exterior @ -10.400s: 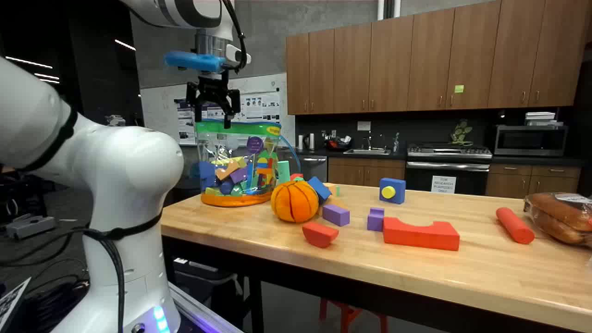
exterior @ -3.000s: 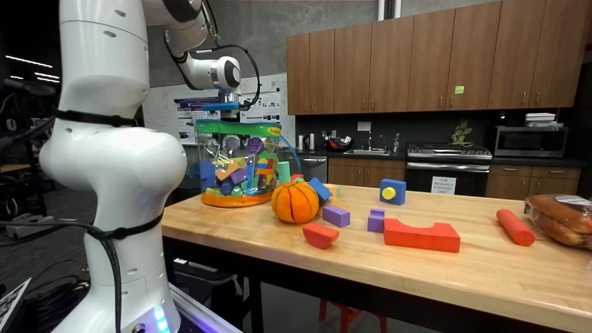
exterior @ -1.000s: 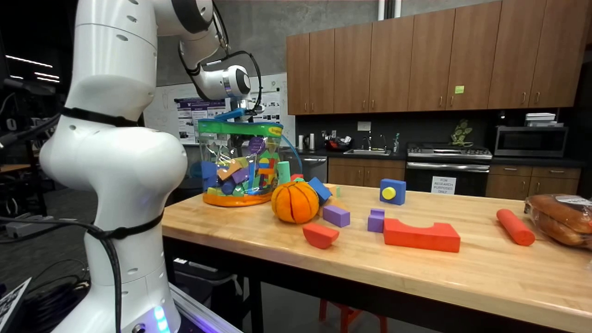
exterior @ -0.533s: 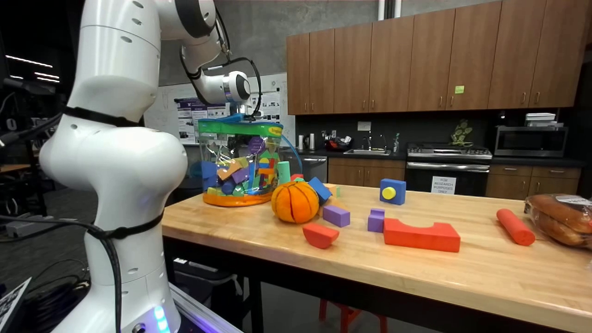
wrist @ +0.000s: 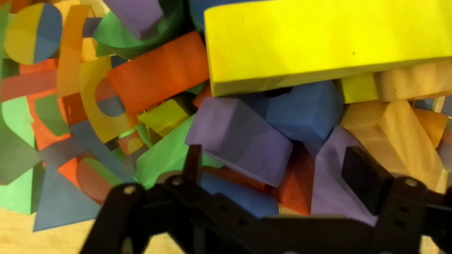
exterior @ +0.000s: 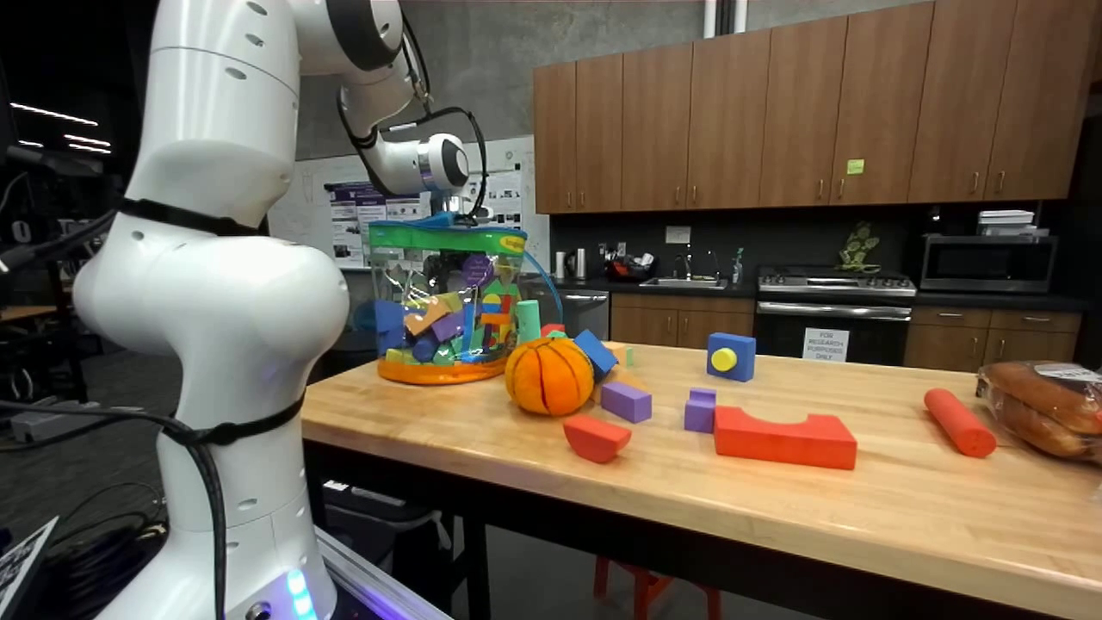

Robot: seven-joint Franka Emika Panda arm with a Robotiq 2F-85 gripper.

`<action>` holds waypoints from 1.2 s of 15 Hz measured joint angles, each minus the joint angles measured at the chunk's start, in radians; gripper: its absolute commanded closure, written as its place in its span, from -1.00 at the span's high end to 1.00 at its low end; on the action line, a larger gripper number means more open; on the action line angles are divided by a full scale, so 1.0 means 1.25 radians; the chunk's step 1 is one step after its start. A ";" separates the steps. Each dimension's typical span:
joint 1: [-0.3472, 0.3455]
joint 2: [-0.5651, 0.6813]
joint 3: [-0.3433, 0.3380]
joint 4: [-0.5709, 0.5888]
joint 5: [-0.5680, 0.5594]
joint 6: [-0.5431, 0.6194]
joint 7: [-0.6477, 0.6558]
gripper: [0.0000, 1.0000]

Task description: Remove one purple block from the bag.

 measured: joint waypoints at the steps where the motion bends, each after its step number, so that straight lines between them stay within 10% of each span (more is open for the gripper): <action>1: 0.000 0.001 0.000 0.000 0.002 0.000 0.000 1.00; 18: 0.001 0.027 -0.003 0.009 0.020 -0.012 -0.006 1.00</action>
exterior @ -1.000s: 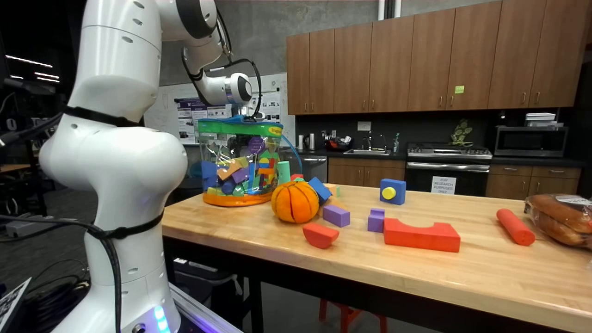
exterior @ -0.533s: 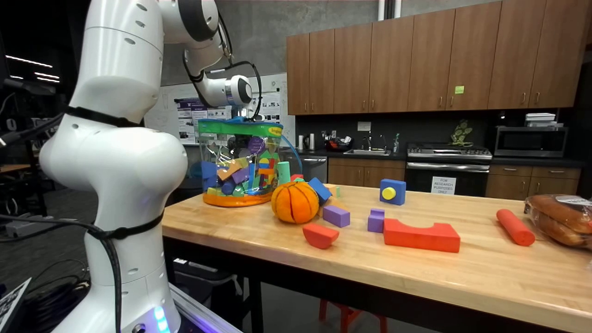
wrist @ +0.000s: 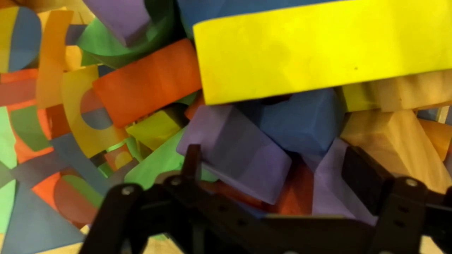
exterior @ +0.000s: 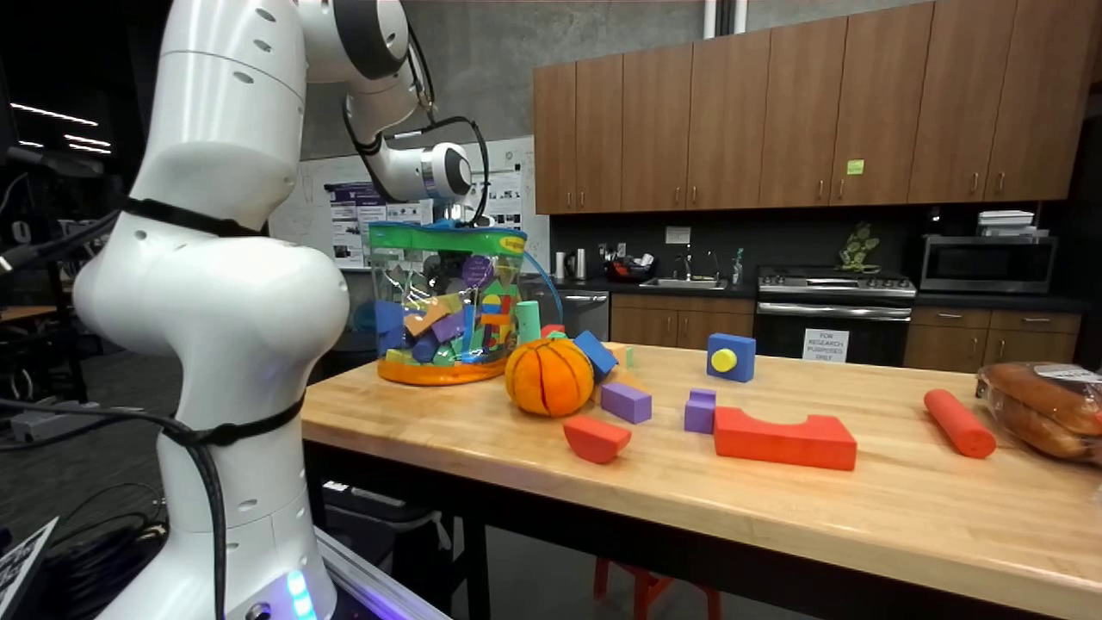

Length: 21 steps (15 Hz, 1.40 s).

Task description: Remove one purple block from the bag.

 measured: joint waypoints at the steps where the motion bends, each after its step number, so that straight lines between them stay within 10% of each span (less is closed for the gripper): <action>1: 0.000 0.000 -0.001 0.000 0.001 0.000 0.000 1.00; 14: -0.001 0.010 -0.026 -0.005 0.006 0.000 0.011 1.00; 15: -0.001 0.012 -0.026 -0.005 0.008 0.000 0.011 0.50; 21: -0.001 0.016 -0.029 -0.003 0.011 0.000 0.003 -0.16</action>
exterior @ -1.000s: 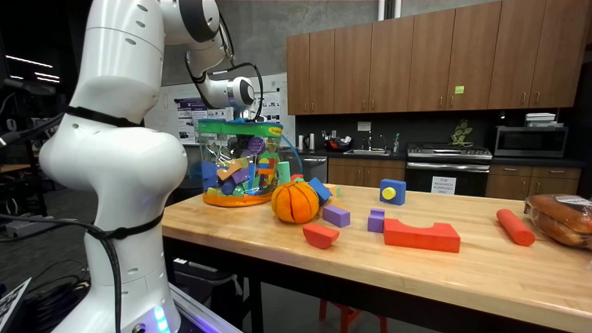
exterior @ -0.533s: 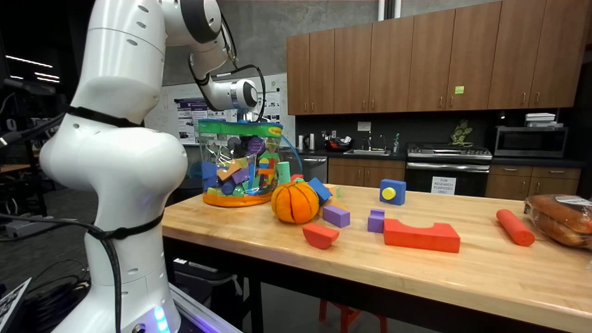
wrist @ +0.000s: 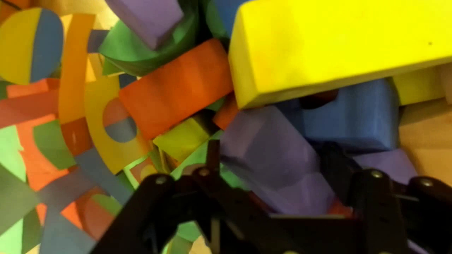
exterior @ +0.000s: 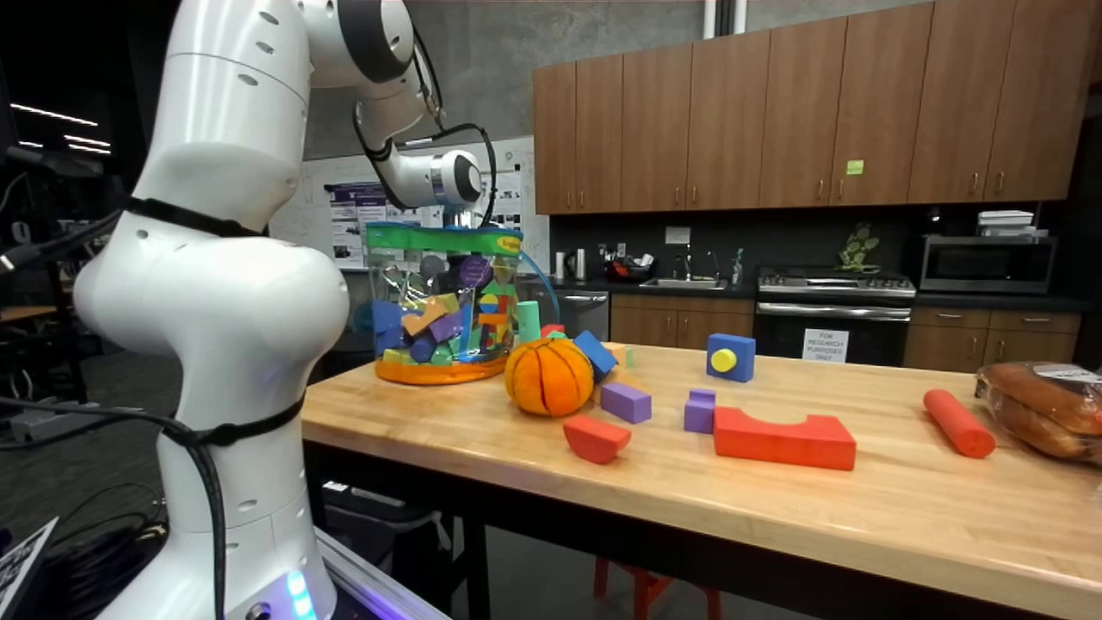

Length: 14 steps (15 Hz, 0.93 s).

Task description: Remove one purple block from the bag.

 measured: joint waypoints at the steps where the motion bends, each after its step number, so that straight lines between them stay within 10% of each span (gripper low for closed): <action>1: 0.000 0.000 0.000 0.001 0.000 -0.001 -0.003 -0.17; 14: 0.004 -0.131 0.024 0.010 -0.044 -0.061 -0.084 -1.00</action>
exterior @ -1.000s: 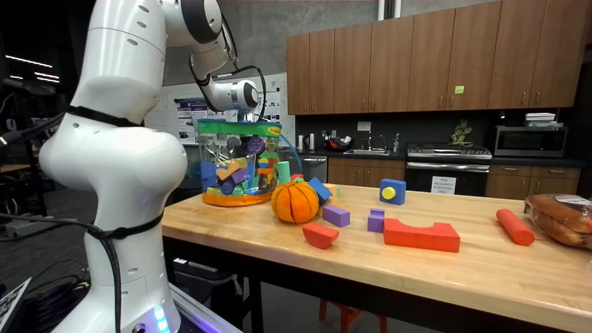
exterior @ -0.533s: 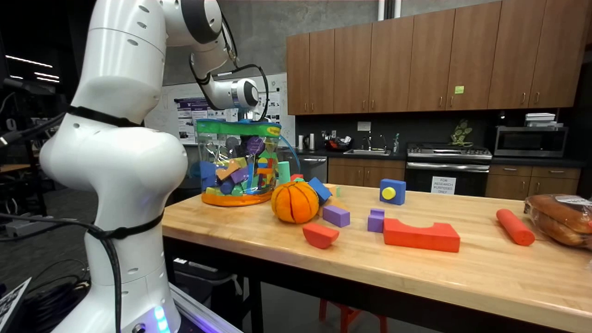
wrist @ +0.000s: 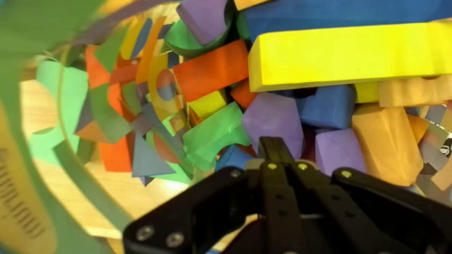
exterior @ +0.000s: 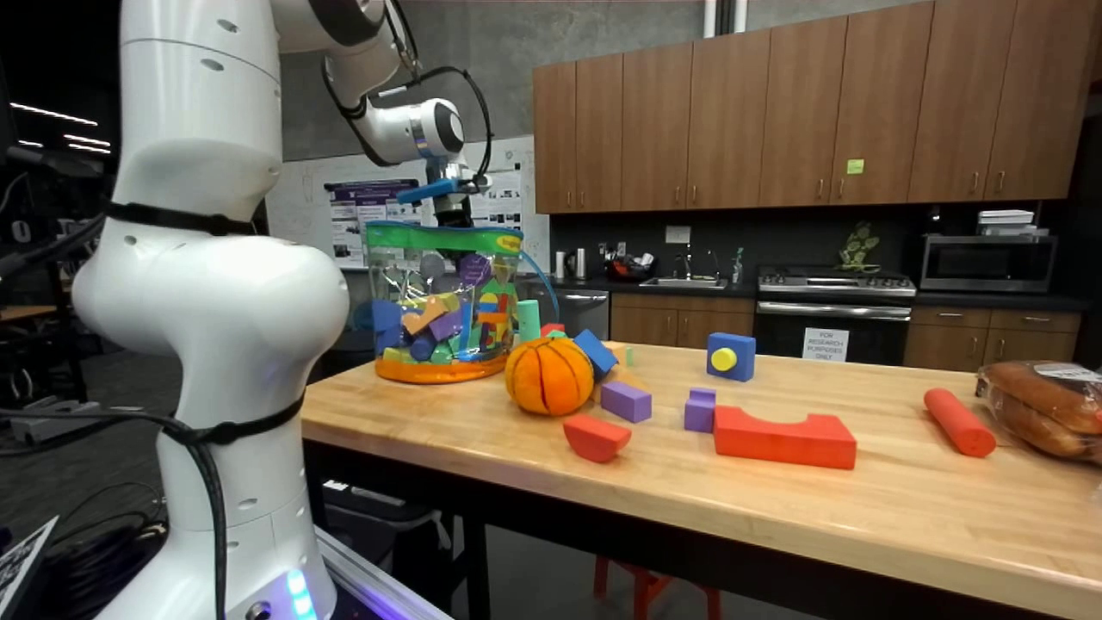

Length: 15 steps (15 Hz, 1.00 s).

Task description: Remove one purple block from the bag.

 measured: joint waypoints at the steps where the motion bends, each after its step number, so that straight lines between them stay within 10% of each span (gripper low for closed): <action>1: 0.001 -0.025 0.005 0.000 -0.012 -0.013 0.000 -1.00; 2: 0.001 -0.048 0.010 -0.001 -0.025 -0.025 0.000 -1.00; 3: 0.001 -0.070 0.015 -0.001 -0.036 -0.036 0.000 -0.49; 4: 0.001 -0.088 0.019 -0.001 -0.045 -0.043 0.000 -0.46; 5: 0.001 -0.101 0.023 -0.001 -0.050 -0.047 0.000 -0.89; 10: 0.000 -0.113 0.030 -0.001 -0.051 -0.050 -0.002 -0.46; 11: 0.000 -0.112 0.030 -0.001 -0.051 -0.050 -0.003 0.04; 15: 0.000 -0.108 0.031 -0.002 -0.050 -0.047 -0.002 0.37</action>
